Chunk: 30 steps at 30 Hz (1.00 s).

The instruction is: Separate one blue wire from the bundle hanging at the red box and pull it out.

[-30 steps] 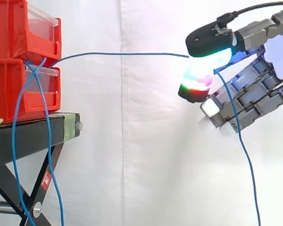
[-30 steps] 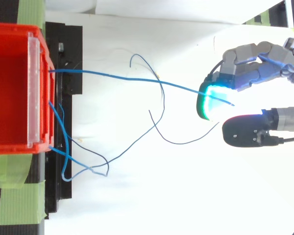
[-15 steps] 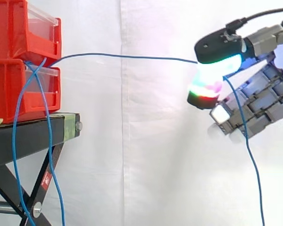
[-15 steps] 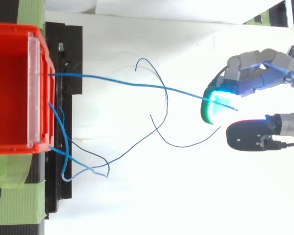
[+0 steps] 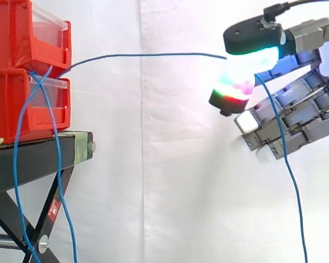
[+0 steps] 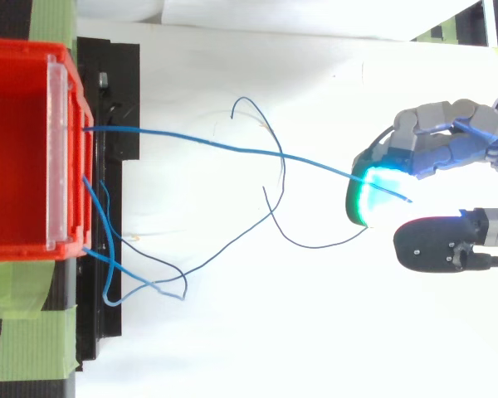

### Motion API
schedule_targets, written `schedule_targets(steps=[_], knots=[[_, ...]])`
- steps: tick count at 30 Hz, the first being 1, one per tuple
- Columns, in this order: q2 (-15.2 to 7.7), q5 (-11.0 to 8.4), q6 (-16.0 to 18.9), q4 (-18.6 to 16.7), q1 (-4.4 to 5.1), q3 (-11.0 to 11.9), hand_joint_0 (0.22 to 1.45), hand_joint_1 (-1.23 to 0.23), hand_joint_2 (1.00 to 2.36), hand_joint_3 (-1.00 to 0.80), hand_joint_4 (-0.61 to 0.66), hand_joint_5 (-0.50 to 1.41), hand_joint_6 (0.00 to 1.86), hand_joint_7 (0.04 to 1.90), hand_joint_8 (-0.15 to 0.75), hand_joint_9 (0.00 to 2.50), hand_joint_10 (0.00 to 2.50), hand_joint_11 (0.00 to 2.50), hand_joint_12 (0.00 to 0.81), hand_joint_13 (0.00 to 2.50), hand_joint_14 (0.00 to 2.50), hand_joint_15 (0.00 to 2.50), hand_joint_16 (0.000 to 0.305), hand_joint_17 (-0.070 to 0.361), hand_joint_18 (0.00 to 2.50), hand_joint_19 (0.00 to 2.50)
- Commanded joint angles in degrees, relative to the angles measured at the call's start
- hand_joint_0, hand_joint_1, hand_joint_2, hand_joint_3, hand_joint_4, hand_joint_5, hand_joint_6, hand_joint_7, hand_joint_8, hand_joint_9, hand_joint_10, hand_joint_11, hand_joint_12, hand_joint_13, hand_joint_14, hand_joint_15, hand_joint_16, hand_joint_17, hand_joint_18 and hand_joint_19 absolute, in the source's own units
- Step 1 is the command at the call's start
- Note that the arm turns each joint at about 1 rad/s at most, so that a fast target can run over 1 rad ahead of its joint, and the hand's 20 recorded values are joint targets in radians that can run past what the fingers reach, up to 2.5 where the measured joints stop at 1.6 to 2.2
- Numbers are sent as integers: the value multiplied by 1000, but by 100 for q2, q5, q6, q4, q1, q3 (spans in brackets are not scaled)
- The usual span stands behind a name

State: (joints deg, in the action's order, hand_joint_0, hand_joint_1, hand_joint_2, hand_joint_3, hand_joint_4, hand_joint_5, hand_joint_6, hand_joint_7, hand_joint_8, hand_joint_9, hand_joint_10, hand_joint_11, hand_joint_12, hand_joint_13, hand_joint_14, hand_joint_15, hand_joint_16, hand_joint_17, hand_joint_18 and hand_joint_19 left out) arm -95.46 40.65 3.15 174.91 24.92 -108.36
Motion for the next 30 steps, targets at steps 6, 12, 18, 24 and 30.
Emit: schedule_targets(steps=[6, 12, 18, 24, 30], knots=[[1, 4, -34, -352, 4, -1, 595, -755, 1017, 170, -193, -113, 838, 1248, 279, 750, 17, 906, 364, 319, 17, 499, 54, 121, 216, 479], [1, 4, -34, -370, -5, -1, 598, -757, 1017, 168, -199, -113, 839, 1249, 277, 746, 17, 904, 361, 315, 15, 488, 54, 121, 217, 480], [1, 4, -34, -370, 4, -1, 597, -757, 1017, 172, -202, -113, 840, 1240, 276, 744, 17, 893, 360, 313, 15, 488, 54, 121, 219, 480], [1, 4, -34, -370, 4, -1, 598, -758, 1017, 173, -201, -113, 839, 1250, 276, 744, 15, 896, 360, 315, 15, 491, 54, 120, 219, 477], [1, 4, -34, -370, 4, -1, 598, -758, 1017, 179, -202, -112, 840, 1236, 275, 746, 18, 887, 363, 319, 15, 493, 53, 120, 220, 480]])
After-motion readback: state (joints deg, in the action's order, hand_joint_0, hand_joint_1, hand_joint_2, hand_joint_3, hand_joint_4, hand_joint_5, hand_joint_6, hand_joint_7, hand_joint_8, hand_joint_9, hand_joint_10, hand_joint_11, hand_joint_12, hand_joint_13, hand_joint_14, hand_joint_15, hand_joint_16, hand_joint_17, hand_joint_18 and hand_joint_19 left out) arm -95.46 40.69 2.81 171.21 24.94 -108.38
